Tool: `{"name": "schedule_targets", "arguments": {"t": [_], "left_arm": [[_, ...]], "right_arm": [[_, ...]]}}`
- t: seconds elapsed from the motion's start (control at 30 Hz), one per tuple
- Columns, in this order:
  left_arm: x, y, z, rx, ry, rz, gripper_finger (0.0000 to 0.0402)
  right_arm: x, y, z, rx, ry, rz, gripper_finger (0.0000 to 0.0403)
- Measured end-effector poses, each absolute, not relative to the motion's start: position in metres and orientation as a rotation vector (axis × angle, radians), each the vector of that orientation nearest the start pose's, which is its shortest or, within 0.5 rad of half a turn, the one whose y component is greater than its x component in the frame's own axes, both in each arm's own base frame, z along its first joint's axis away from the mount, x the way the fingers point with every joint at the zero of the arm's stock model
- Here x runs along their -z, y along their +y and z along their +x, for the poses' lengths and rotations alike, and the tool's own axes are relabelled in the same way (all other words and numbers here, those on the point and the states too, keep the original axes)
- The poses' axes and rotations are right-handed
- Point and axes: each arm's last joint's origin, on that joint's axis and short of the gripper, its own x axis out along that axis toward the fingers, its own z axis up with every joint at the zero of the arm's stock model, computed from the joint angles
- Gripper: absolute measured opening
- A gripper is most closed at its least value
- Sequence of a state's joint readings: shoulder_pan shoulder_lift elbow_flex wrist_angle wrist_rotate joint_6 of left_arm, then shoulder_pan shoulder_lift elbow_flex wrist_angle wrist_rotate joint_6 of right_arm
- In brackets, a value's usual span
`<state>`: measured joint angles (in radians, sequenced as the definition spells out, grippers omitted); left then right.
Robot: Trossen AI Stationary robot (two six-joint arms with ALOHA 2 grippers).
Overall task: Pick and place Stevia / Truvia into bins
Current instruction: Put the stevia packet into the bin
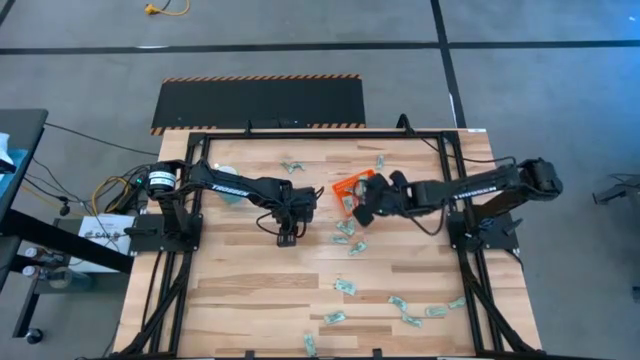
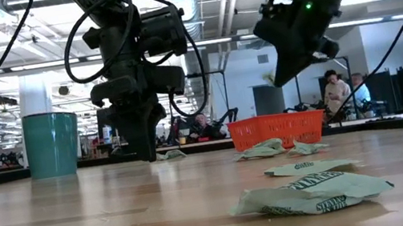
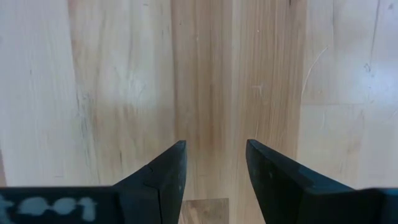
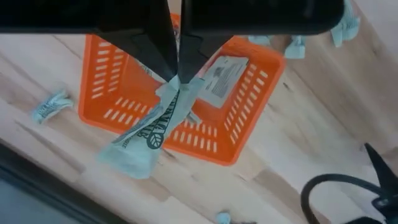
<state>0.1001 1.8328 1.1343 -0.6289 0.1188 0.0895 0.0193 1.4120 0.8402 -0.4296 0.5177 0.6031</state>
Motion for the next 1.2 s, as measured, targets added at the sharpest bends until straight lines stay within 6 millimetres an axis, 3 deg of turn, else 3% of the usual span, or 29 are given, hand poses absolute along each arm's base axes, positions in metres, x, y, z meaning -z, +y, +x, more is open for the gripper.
{"name": "schedule_targets", "arguments": {"t": [0.2, 0.5, 0.63, 0.8, 1.0, 1.2], "left_arm": [[-0.153, 0.03, 0.337, 0.073, 1.315, -0.07, 0.0155], [-0.155, 0.031, 0.343, 0.053, 1.242, -0.066, 0.0155], [-0.157, 0.038, 0.348, -0.098, 1.2, 0.084, 0.0155], [-0.159, 0.071, 0.34, -0.38, 1.268, 0.307, 0.0155], [-0.157, 0.138, 0.322, -0.301, 1.229, 0.013, 0.0155], [-0.158, 0.193, 0.294, -0.363, 1.187, -0.165, 0.0155]], "right_arm": [[-0.203, -0.022, 0.267, 0.68, 0.84, 0.289, 0.0039], [-0.204, -0.023, 0.268, 0.659, 0.838, 0.227, 0.0095], [-0.205, -0.024, 0.268, 0.677, 0.83, 0.205, 0.0099], [-0.205, -0.024, 0.269, 0.681, 0.819, 0.203, 0.01], [-0.207, -0.02, 0.271, 0.651, 0.807, 0.169, 0.01], [-0.21, -0.013, 0.275, 0.615, 0.772, 0.113, 0.01]]}}
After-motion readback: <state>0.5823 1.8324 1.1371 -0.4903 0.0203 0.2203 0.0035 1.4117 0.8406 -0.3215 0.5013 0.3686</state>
